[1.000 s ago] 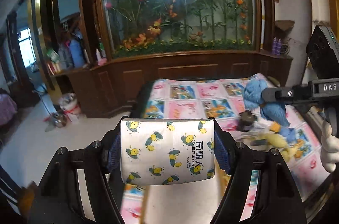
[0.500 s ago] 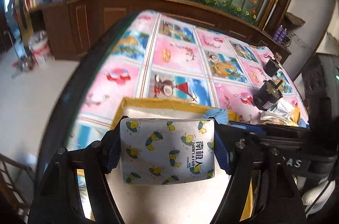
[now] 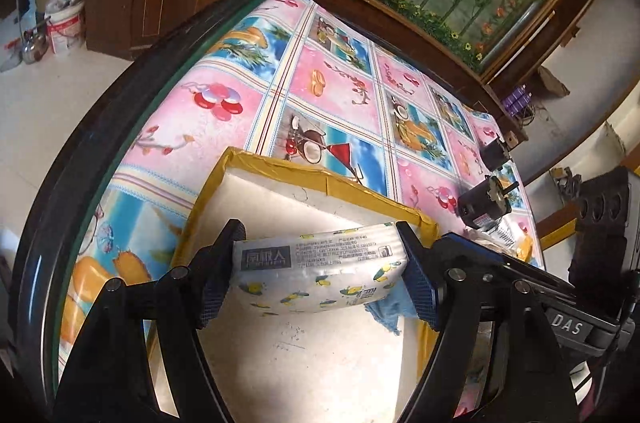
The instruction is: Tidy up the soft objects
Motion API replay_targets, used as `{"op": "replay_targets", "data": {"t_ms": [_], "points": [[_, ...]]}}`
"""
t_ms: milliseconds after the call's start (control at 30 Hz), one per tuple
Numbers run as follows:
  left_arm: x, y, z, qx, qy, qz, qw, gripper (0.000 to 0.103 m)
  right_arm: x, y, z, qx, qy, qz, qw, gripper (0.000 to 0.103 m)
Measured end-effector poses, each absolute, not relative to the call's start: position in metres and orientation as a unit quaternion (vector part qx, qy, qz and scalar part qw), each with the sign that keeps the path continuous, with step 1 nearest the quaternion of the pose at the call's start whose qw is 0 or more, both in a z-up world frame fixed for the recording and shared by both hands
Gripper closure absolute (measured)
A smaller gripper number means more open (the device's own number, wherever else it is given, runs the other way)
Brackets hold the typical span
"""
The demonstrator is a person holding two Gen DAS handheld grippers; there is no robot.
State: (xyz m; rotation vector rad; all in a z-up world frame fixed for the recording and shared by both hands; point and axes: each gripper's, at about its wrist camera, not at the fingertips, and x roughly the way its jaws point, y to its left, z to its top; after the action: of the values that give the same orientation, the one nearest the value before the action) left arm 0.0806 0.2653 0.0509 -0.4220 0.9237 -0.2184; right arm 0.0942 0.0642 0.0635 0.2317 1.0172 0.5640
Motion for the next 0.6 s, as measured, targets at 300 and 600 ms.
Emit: {"op": "replay_targets", "data": {"t_ms": [300,600], "points": [[0.033,0.271,0.096,-0.216,0.387,-0.056,0.895,0.027,0.051,0.026,0.111,0.095,0.416,0.271,0.863,0.060],[-0.038,0.230,0.135,-0.210,0.323,-0.105,0.917,0.027,0.008,-0.047,0.118,0.105,0.395,0.239,0.881,0.042]]}}
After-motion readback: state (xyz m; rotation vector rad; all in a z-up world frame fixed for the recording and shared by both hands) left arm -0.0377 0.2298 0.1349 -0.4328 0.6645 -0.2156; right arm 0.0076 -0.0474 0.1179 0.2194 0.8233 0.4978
